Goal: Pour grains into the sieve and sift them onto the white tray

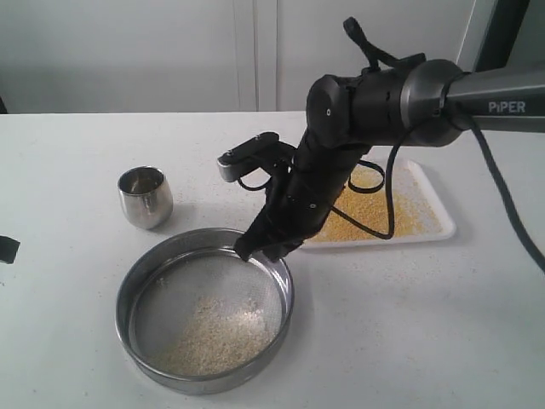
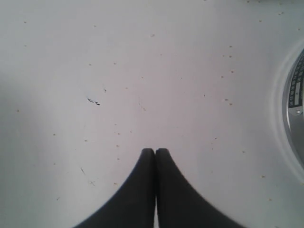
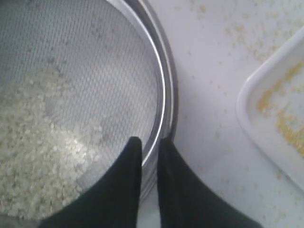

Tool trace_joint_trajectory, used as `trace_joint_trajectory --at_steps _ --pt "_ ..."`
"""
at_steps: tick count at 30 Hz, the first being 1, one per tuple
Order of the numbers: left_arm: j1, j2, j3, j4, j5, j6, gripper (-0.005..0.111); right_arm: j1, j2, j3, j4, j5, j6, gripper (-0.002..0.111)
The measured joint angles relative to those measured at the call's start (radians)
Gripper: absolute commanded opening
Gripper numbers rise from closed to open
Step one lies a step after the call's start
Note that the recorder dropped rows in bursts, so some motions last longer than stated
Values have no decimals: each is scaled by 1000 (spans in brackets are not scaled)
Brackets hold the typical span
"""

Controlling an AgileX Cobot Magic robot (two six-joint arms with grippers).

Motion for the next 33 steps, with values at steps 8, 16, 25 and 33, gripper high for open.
trace_joint_trajectory --at_steps 8,16,25,33 --pt "0 0 0 0 0 0 0 -113 -47 0 -113 127 132 0" --pt "0 0 0 0 0 0 0 -217 -134 0 -175 144 176 0" --pt "0 0 0 0 0 0 0 -381 -220 59 -194 150 178 0" --pt "0 0 0 0 0 0 0 -494 -338 164 -201 77 178 0"
